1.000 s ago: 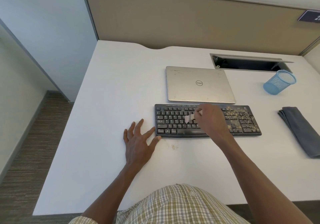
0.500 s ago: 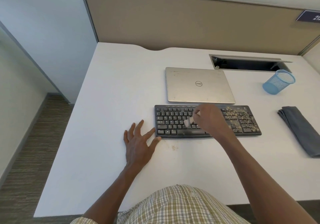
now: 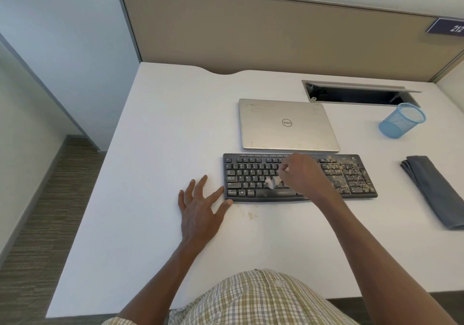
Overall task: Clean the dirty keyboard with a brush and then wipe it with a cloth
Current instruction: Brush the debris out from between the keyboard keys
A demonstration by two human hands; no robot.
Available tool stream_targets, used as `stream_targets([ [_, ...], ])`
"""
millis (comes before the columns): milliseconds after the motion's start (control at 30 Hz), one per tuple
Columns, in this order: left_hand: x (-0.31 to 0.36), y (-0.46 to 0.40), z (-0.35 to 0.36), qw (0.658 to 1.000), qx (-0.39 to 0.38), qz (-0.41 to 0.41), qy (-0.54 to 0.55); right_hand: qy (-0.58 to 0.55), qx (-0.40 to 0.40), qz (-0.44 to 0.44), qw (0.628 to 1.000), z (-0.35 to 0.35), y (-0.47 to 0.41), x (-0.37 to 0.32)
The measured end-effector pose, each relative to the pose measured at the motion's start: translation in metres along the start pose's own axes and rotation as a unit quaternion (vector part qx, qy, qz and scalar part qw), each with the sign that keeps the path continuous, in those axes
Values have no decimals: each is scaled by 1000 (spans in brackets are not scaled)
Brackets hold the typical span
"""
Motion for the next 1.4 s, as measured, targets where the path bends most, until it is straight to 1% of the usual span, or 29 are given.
stream_targets([
  [67,0,0,0,1000,-5,-3,2,-5,-11,9,1000,0,0,4],
  [100,-1,-1,0,1000,-6,-4,2,-6,-4,25,1000,-3,0,7],
  [200,0,-1,0,1000,-4,-2,-1,-4,60,52,997,-10,1,16],
  [267,-1,0,0,1000,-4,-2,-2,-32,84,54,995,-6,3,19],
  [400,0,-1,0,1000,-7,-3,-3,-14,43,57,997,4,6,21],
  [533,-2,0,0,1000,-3,-1,4,-26,60,56,996,-6,2,21],
  [667,-1,0,1,1000,-2,-1,-1,-8,19,43,999,-1,2,22],
  [767,-2,-1,0,1000,1,0,3,-16,43,49,998,-5,0,22],
  [800,-1,0,0,1000,2,1,2,-14,44,43,998,-4,-1,21],
  [900,-1,0,0,1000,-1,-2,1,-3,12,33,999,2,0,21],
  [1033,0,0,-1,1000,-1,-1,1,-18,39,37,998,-4,-3,21],
  [1133,0,0,-1,1000,-1,-1,-1,1,9,17,1000,0,-3,19],
  [1267,0,0,0,1000,-2,0,-3,-14,45,36,998,-1,-2,19],
  [1333,0,0,0,1000,-1,2,-2,0,26,35,999,3,-2,20],
  [1400,-1,0,0,1000,1,0,1,-1,28,36,999,2,-3,20],
])
Point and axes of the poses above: each hand's wrist, its own y-axis away from the middle knuckle, its own z-axis out of the palm, x = y × z, the point moved 4 cm from there along -y, towards the middle knuckle, and after that the axes turned 2 degrees about -y, right-handed, at the moved point
